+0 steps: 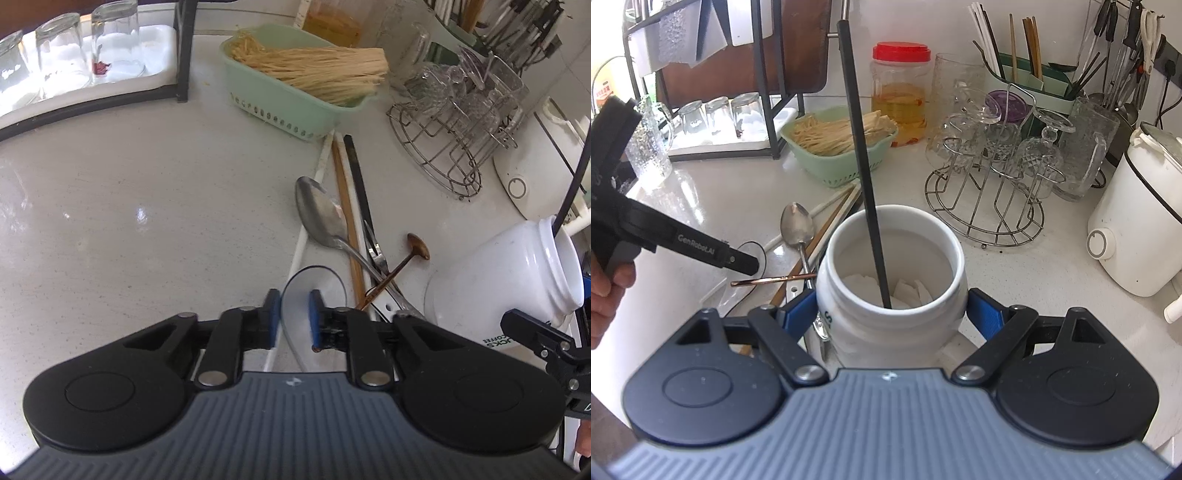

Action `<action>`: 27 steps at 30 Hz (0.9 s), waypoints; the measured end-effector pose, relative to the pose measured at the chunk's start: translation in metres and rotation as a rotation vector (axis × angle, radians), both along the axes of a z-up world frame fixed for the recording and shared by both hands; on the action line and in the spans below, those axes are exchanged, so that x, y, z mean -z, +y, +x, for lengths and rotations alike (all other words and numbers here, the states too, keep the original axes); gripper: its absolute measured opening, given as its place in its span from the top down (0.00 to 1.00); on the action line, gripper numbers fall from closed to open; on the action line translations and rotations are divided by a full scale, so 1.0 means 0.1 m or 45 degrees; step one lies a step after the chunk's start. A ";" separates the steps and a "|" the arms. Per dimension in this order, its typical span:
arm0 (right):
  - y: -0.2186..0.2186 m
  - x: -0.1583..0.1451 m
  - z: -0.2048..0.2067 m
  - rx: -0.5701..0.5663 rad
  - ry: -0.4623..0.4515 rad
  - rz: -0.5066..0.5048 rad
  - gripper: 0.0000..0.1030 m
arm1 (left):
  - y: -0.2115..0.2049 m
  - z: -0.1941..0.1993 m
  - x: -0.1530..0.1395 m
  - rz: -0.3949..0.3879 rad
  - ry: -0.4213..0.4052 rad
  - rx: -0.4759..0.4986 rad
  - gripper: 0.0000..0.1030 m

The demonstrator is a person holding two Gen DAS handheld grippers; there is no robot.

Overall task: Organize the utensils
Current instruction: 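Grasp the white ceramic soup spoon with the left tool, then lift the white ceramic spoon with the left tool toward the jar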

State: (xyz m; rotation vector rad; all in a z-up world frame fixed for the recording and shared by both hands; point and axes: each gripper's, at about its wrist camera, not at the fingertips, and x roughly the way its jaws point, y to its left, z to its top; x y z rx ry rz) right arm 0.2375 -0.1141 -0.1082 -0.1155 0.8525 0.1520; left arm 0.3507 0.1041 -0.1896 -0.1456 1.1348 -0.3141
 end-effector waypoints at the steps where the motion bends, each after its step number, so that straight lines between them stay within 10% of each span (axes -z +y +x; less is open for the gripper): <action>1: 0.00 0.00 0.00 -0.001 -0.001 -0.001 0.13 | 0.01 0.00 0.00 -0.011 -0.001 -0.004 0.90; 27: 0.03 0.00 0.00 0.003 -0.009 -0.014 0.13 | 0.18 -0.30 -0.82 0.049 -0.223 -0.213 0.96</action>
